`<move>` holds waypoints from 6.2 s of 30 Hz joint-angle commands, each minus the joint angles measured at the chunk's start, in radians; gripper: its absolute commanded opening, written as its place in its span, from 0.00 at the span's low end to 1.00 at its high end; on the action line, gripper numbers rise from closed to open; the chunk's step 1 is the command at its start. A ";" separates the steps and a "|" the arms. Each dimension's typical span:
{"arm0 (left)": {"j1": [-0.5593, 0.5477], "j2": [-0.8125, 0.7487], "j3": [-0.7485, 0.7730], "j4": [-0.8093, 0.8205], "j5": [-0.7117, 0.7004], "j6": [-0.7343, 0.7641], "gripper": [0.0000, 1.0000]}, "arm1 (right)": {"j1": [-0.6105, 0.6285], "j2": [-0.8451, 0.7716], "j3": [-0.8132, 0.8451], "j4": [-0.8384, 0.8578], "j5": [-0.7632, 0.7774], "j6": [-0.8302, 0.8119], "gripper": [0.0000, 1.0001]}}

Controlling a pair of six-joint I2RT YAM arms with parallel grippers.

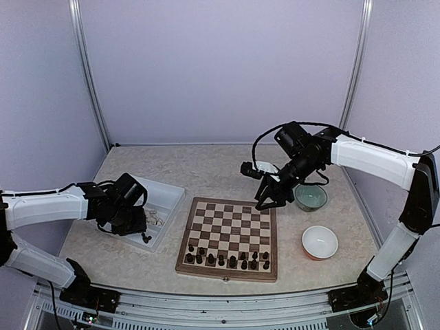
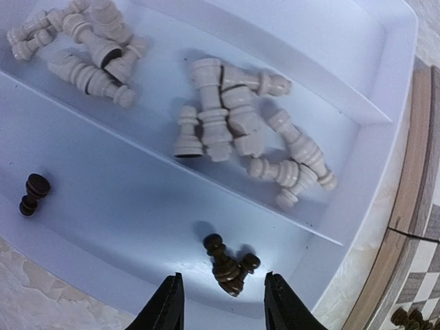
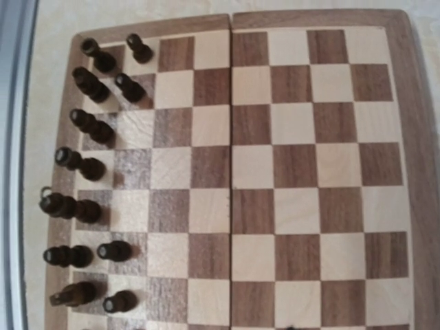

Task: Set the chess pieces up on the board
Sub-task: Pick up the chess pile from the storage box, then pass from the left arm to the right, then place the pawn at d7.

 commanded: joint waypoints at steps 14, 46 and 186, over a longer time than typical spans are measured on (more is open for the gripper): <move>0.083 0.153 0.018 0.039 0.108 -0.023 0.30 | -0.019 -0.019 -0.049 0.036 -0.101 -0.002 0.41; -0.001 -0.125 0.057 0.221 -0.013 0.145 0.00 | -0.019 0.020 0.005 0.076 -0.146 0.032 0.40; -0.020 -0.268 -0.055 0.679 0.115 0.367 0.01 | 0.429 0.474 0.300 -0.263 0.362 -0.165 0.06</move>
